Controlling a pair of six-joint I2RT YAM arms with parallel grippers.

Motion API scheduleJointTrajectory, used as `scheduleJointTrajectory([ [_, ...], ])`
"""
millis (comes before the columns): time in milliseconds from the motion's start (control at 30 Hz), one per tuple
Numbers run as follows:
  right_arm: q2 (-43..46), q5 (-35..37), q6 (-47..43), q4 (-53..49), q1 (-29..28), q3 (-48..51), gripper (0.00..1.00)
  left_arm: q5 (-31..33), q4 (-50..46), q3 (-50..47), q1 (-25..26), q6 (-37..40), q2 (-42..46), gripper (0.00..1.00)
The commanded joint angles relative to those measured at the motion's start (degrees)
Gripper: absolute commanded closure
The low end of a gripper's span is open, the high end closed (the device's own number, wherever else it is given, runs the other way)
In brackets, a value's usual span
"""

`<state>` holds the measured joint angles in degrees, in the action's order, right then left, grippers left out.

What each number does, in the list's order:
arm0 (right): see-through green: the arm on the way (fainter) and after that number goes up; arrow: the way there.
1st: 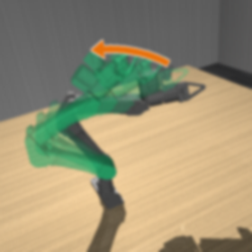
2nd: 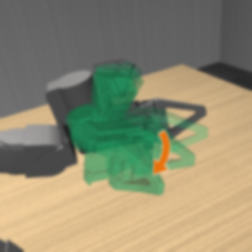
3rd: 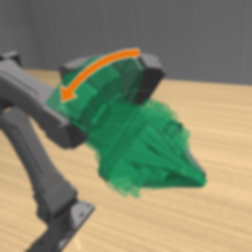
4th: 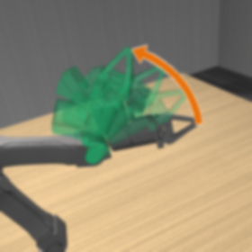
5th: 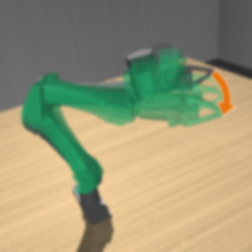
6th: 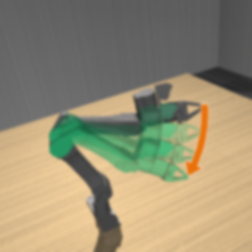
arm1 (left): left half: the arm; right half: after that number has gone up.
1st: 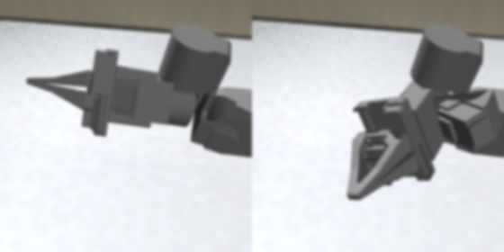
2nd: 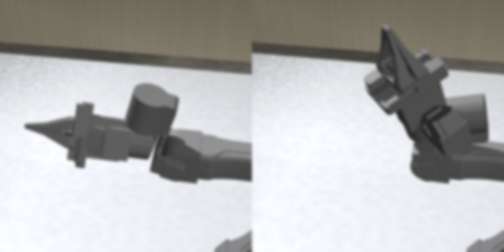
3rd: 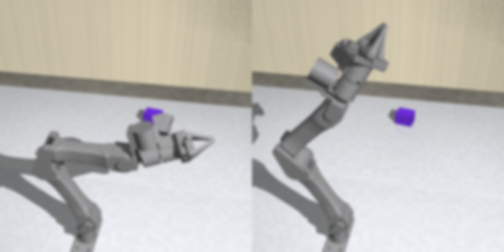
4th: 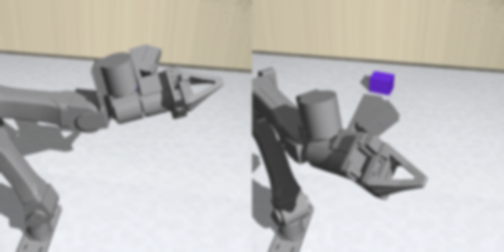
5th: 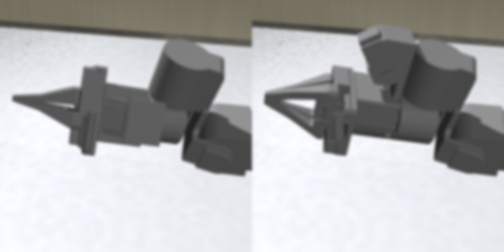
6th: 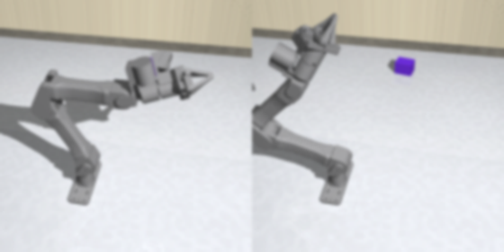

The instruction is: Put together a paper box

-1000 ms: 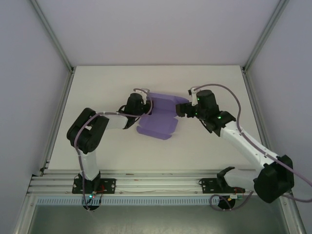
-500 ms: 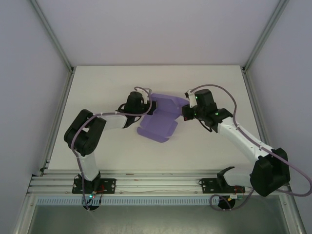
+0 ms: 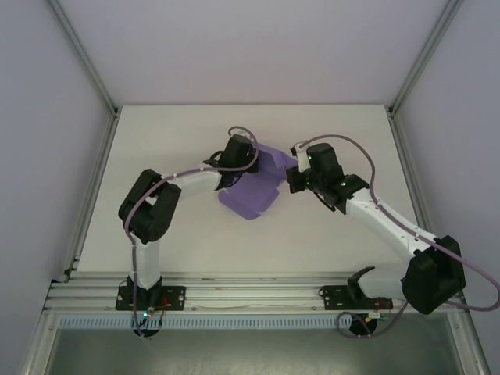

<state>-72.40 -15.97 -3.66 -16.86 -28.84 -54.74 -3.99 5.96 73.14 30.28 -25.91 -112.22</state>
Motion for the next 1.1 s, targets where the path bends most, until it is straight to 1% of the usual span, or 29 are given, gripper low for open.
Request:
scheduleJointTrajectory([
  [0, 1.3, 0.2, 0.3, -0.7, -0.8, -0.4, 1.0, 12.6, -6.6, 0.3, -3.7, -3.5, -2.5, 0.99],
  [33, 1.0, 1.1, 0.6, -0.4, -0.8, -0.4, 1.0, 10.5, -4.1, -1.0, -3.7, -2.1, -1.8, 1.0],
  [100, 0.3, 3.9, 0.4, -0.3, -0.7, -0.4, 0.99, 4.7, 3.8, -5.9, -3.7, 1.5, 0.9, 1.0],
  [133, -0.1, 6.8, 1.0, 0.0, -0.7, -0.3, 0.93, 2.3, 7.9, -8.8, -3.6, 2.3, 2.3, 1.0],
  [167, -0.3, 8.8, 1.6, 0.2, -0.6, -0.2, 0.87, 0.5, 10.8, -10.8, -3.6, 3.4, 0.1, 1.0],
  [200, -0.3, 10.3, 1.9, 0.0, -0.3, -0.2, 0.79, -0.4, 12.8, -12.5, -3.6, 3.9, 5.2, 1.0],
  [267, -0.1, 12.3, 3.1, 0.2, 0.2, 0.2, 0.68, -1.6, 14.9, -15.1, -3.5, 4.8, 7.3, 1.0],
  [400, 2.0, 10.4, 2.9, 2.5, 0.5, 2.1, 0.37, -0.3, 14.2, -17.0, -3.3, 5.2, 9.3, 1.0],
  [533, 2.4, 8.4, 2.3, 4.9, 0.5, 3.0, 0.2, -1.0, 14.9, -18.2, -3.0, 4.9, 9.8, 1.0],
  [633, 0.3, 11.6, 3.1, 5.6, 0.5, 2.3, 0.16, -2.3, 16.4, -19.1, -2.8, 5.0, 10.0, 1.0],
  [700, -1.2, 14.4, 4.0, 5.8, 0.5, 1.3, 0.15, -3.1, 16.5, -19.4, -2.6, 5.4, 10.4, 1.0],
  [800, -3.9, 16.7, 4.0, 5.3, 0.5, -0.1, 0.14, -3.3, 16.4, -19.6, -2.3, 6.0, 11.2, 1.0],
  [933, -7.6, 15.1, 3.3, 5.2, 0.5, -1.6, 0.13, -3.7, 16.3, -19.9, -1.7, 6.7, 11.8, 1.0],
  [1067, -10.6, 12.8, 3.8, 10.7, 0.0, -1.4, 0.08, -3.8, 16.2, -19.5, -0.7, 7.1, 11.7, 1.0],
])
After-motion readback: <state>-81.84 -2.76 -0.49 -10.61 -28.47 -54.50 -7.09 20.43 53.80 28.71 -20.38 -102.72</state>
